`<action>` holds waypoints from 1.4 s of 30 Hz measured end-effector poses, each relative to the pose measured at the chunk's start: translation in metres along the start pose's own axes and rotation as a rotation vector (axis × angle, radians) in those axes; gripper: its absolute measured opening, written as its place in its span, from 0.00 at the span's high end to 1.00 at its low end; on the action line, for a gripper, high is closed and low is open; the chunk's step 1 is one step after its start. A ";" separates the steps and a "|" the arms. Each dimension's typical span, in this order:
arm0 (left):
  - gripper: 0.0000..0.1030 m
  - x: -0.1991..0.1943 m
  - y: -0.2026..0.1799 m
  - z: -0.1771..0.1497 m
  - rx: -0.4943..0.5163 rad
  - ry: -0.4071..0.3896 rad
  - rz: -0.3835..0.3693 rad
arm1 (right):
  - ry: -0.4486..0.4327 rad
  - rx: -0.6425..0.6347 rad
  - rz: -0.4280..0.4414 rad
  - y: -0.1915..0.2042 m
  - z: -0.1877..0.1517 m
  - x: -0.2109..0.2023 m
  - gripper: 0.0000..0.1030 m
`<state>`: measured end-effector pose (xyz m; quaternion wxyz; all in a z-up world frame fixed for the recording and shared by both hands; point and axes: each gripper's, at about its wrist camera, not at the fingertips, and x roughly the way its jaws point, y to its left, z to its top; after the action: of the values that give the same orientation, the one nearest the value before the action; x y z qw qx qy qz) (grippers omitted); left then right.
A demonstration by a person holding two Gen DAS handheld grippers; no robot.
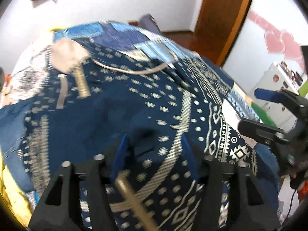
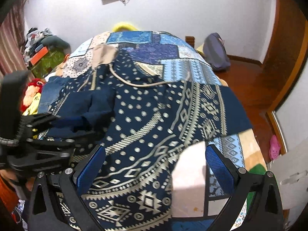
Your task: Fold large clothes
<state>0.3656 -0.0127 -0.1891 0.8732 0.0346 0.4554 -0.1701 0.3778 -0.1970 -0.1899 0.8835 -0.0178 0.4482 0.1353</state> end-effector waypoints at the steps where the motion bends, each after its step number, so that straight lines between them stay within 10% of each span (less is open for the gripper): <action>1: 0.32 -0.010 0.007 0.000 -0.008 -0.024 0.025 | -0.002 -0.012 0.002 0.005 0.002 0.000 0.00; 12: 0.19 -0.038 0.137 -0.046 -0.180 -0.020 0.279 | 0.047 -0.229 0.075 0.103 0.022 0.051 0.00; 22: 0.18 0.017 0.180 -0.085 -0.292 0.086 0.269 | 0.149 -0.404 0.099 0.179 0.024 0.122 0.01; 26: 0.18 0.027 0.179 -0.089 -0.307 0.085 0.241 | 0.150 -0.421 0.033 0.187 0.021 0.145 0.10; 34: 0.17 0.029 0.173 -0.093 -0.284 0.082 0.263 | 0.122 -0.359 0.079 0.171 0.032 0.133 0.80; 42: 0.15 0.030 0.170 -0.084 -0.242 0.112 0.307 | 0.042 -0.252 0.043 0.114 0.049 0.092 0.84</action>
<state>0.3711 0.1573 -0.2785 0.8599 0.0076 0.5099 0.0231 0.4388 -0.0595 -0.2236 0.8615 -0.1222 0.4463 0.2089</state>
